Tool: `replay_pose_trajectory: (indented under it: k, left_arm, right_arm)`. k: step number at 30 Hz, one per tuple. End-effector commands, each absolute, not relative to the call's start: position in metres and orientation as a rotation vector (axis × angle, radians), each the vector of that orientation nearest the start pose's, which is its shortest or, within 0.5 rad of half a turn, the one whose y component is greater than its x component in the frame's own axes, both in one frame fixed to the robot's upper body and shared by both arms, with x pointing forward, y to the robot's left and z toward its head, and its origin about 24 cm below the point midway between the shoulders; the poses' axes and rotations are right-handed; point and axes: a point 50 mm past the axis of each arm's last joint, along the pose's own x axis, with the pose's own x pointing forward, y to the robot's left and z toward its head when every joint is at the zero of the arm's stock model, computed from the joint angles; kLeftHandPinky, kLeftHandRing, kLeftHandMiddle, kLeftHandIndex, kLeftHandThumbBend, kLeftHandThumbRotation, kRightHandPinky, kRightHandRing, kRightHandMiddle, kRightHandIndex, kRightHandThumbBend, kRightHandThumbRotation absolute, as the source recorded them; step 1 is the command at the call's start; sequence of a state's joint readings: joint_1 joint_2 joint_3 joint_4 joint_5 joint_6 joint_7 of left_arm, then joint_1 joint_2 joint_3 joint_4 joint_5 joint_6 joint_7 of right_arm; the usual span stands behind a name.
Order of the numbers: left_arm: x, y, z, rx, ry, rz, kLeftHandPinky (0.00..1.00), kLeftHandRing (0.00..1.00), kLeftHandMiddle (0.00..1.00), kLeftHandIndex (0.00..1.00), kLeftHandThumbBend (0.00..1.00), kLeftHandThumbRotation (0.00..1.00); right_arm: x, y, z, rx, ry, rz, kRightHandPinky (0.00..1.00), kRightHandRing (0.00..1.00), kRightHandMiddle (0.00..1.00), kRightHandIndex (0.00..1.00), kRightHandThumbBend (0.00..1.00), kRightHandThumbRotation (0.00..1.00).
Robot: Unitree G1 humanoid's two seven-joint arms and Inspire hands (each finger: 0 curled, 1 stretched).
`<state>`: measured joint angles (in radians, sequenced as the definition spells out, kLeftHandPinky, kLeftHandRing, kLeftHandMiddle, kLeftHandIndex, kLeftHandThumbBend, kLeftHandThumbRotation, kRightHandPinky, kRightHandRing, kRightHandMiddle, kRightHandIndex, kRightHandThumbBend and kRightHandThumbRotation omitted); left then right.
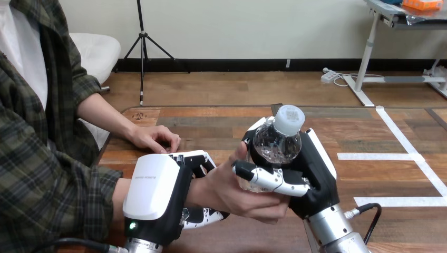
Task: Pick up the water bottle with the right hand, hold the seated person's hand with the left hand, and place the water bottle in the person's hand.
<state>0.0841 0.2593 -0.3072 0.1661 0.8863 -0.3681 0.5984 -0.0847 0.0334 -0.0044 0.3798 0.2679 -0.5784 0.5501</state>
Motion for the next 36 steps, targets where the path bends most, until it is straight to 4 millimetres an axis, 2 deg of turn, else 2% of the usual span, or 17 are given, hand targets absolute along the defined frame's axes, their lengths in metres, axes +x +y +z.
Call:
replay_pose_trajectory:
  k: [1, 36]
  left_arm:
    - [0.2198, 0.11, 0.0417, 0.869, -0.605, -0.035, 0.23, 0.26, 0.31, 0.37, 0.91, 0.0]
    - [0.2211, 0.1163, 0.0414, 0.889, -0.603, -0.028, 0.22, 0.25, 0.31, 0.36, 0.91, 0.0]
  right_arm:
    - [0.2575, -0.1263, 0.0601, 0.193, -0.47, 0.451, 0.33, 0.37, 0.4, 0.38, 0.68, 0.0]
    - [0.2567, -0.1246, 0.0639, 0.193, -0.473, 0.464, 0.34, 0.37, 0.39, 0.39, 0.66, 0.0]
